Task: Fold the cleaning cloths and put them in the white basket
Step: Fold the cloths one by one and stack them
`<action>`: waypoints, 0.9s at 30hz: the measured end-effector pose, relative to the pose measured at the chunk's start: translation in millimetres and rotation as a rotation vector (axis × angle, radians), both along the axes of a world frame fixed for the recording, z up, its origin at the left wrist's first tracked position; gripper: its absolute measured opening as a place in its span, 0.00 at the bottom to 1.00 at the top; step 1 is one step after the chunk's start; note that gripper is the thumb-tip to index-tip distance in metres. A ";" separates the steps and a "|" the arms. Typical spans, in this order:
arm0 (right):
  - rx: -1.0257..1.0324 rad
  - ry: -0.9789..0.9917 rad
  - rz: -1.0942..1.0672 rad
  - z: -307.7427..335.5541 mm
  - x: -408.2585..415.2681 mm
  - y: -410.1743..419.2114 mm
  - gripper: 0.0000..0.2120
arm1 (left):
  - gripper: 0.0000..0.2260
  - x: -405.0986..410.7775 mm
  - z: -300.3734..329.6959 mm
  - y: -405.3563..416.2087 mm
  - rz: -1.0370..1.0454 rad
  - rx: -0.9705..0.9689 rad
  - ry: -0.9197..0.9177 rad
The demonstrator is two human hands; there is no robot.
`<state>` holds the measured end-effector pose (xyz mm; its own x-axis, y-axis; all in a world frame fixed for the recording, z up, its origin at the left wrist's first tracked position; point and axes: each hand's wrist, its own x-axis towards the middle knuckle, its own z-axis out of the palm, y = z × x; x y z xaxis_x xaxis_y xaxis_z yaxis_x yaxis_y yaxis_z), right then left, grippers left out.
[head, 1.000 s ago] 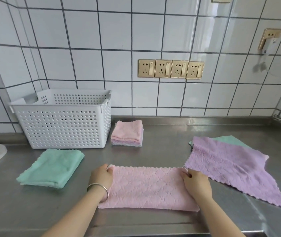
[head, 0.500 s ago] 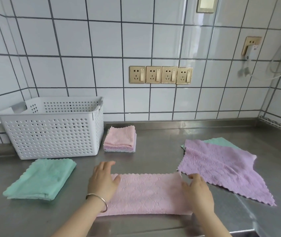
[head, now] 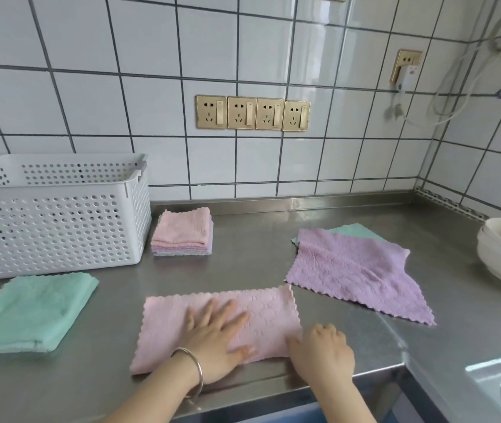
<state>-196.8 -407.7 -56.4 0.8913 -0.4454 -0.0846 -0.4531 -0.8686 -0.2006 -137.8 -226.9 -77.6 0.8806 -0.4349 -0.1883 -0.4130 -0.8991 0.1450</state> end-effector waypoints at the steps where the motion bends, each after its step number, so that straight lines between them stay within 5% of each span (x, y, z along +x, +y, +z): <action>1: -0.005 0.023 0.004 0.5 -0.1 -0.1 0.22 | 0.44 -0.4 0.3 -0.4 0.004 0.007 -0.003; 6: 0.083 0.095 0.021 10.5 -0.5 3.5 0.20 | 0.37 -2.0 -0.4 0.4 0.019 0.028 0.004; 13: 0.202 -0.164 -0.101 6.2 -8.1 20.8 0.11 | 0.30 4.0 0.0 2.4 0.069 -0.039 0.059; 16: 0.543 -0.375 -0.173 5.2 -7.2 25.3 0.08 | 0.29 1.0 0.1 0.7 0.084 -0.037 0.033; 19: 1.100 -0.413 -0.260 2.1 1.6 31.1 0.16 | 0.29 -0.1 0.4 0.0 0.088 -0.042 0.036; 21: 1.340 -0.444 -0.317 -5.5 6.5 39.0 0.12 | 0.29 0.4 0.6 1.2 0.098 -0.047 0.043; 27: 1.324 -0.567 -0.317 -4.7 5.9 61.8 0.13 | 0.24 3.2 13.6 3.2 0.121 -0.190 0.126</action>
<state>-191.0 -345.9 -61.1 0.8260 -0.5015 -0.2574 -0.1768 0.2032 -0.9630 -134.6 -223.7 -64.0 0.9030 -0.3662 -0.2249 -0.2725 -0.8925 0.3594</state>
